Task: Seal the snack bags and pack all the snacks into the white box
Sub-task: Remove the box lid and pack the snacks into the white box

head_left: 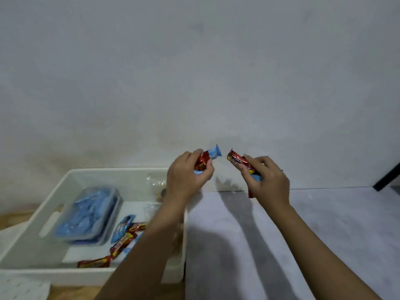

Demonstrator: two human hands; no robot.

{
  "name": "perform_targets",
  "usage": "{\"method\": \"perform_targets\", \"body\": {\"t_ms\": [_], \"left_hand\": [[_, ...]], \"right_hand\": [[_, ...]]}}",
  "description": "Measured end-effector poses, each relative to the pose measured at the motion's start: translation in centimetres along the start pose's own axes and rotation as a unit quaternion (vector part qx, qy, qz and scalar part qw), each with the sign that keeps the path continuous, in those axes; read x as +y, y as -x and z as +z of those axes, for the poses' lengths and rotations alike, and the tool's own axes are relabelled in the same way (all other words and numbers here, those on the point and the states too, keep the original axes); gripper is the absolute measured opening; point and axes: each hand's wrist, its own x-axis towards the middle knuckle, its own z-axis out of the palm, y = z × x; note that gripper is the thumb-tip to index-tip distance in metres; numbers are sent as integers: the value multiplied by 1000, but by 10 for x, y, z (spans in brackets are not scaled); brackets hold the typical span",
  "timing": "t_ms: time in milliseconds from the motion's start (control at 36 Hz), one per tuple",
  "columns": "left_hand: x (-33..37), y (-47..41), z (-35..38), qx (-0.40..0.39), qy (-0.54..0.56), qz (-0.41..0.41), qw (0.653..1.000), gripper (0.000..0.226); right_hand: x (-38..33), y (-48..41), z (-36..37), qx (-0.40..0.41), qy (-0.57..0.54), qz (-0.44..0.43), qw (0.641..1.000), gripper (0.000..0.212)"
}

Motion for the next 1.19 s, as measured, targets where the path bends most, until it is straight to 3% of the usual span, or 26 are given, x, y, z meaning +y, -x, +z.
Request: {"method": "perform_targets", "body": {"t_ms": [83,306,500,639,806,1028,1194], "left_hand": [[-30,11,-46,-5,-19,-14,1000,38],[-121,77,-136,-122,-91,-86,985,36],[-161,109,-159,-191,-149,-158,957,38],[-181,120,-164,-289,-205,-177,918,54],[-195,125,-191,-275,-195,-204,919,49],[-244,121,-286,-184,-192,-236,935,46],[-328,139,-373,-195,-233,-267,914,52]], "right_hand": [[-54,14,18,-19,-8,24,1000,32],[-169,74,88,-158,-34,50,986,30],[-208,108,117,-258,-39,72,963,38],[-216,112,125,-347,-32,85,934,43],[-238,101,128,-424,12,63,903,43],[-341,82,155,-407,51,-46,911,43],[-444,97,204,-395,21,-61,916,44]]}}
